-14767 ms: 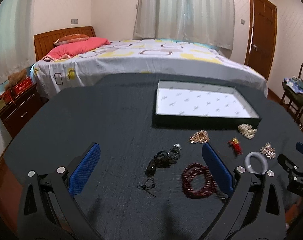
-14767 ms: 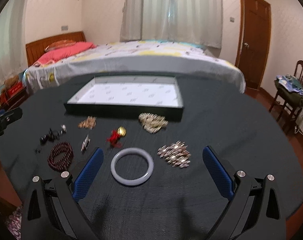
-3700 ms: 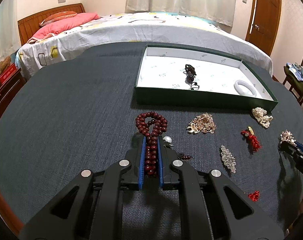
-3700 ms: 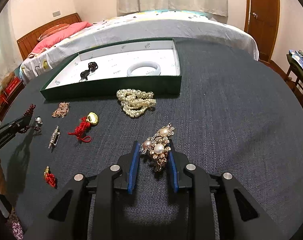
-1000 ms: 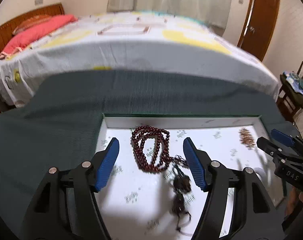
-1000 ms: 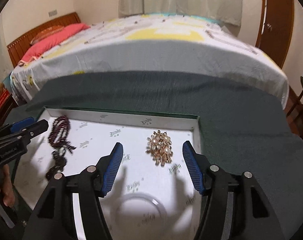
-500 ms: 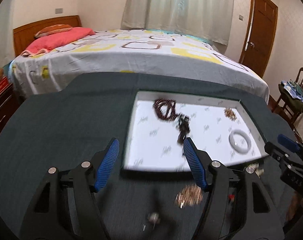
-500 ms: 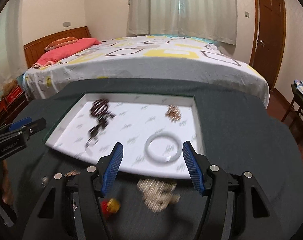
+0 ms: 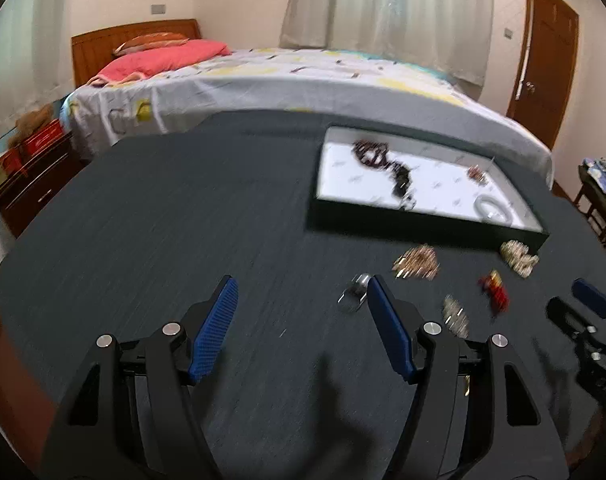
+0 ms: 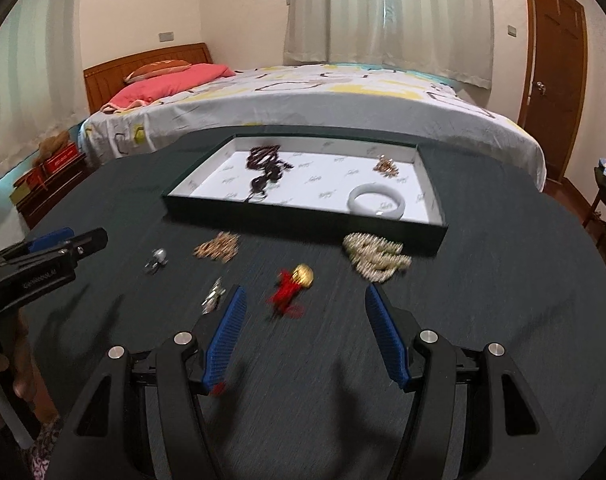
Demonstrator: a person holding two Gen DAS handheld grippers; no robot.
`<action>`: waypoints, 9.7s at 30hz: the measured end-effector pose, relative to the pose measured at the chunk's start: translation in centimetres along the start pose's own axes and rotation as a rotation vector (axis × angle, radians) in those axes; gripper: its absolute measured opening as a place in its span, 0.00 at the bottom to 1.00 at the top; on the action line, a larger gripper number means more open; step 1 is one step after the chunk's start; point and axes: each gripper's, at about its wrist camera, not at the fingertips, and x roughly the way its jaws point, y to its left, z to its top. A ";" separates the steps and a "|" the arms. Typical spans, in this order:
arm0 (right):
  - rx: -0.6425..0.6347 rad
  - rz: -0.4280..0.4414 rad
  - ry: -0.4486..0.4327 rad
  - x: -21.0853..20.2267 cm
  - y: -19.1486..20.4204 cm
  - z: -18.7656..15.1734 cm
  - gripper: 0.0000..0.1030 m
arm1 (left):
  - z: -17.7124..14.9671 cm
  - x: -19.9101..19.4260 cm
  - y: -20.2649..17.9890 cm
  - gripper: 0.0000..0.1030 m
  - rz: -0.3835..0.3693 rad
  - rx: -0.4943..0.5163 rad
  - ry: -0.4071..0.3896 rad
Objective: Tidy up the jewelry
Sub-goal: 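Withdraw both grippers from the box back over the table, then lower the right gripper onto the red tassel charm and close, then grasp the silver rhinestone brooch with the left gripper while the right holds the tassel, then carry the brooch and tassel into the box and open both grippers, then withdraw both grippers from the box back over the table, then grasp the pearl ring with the left gripper while the right grasps the red-and-gold charm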
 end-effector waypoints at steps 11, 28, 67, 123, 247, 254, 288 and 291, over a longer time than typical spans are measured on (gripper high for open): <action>-0.022 0.074 0.034 0.5 3.3 -2.7 0.59 | -2.0 -2.1 3.3 0.64 0.062 0.007 -0.002; -0.051 0.079 0.116 2.7 5.2 -4.8 0.58 | -3.4 -1.4 4.9 0.64 0.070 -0.005 0.049; 0.018 0.052 0.077 1.4 0.8 -3.5 0.14 | -3.1 0.2 -0.1 0.64 -0.011 0.078 0.086; 0.145 0.002 0.066 1.6 -5.9 -1.8 0.14 | -1.4 4.6 -10.5 0.14 -0.217 0.206 0.164; 0.067 0.036 0.075 6.6 -1.5 4.0 0.46 | 5.9 4.4 -7.4 0.77 -0.082 0.153 -0.046; 0.043 0.049 0.120 6.7 0.1 1.5 0.46 | 3.0 3.5 -4.9 0.77 -0.040 0.117 0.000; 0.060 0.082 0.184 7.8 0.0 0.5 0.11 | 1.4 6.7 -3.3 0.77 -0.026 0.087 0.108; 0.063 0.087 0.184 7.8 -0.1 0.5 0.11 | 1.2 7.3 -3.0 0.77 -0.036 0.082 0.127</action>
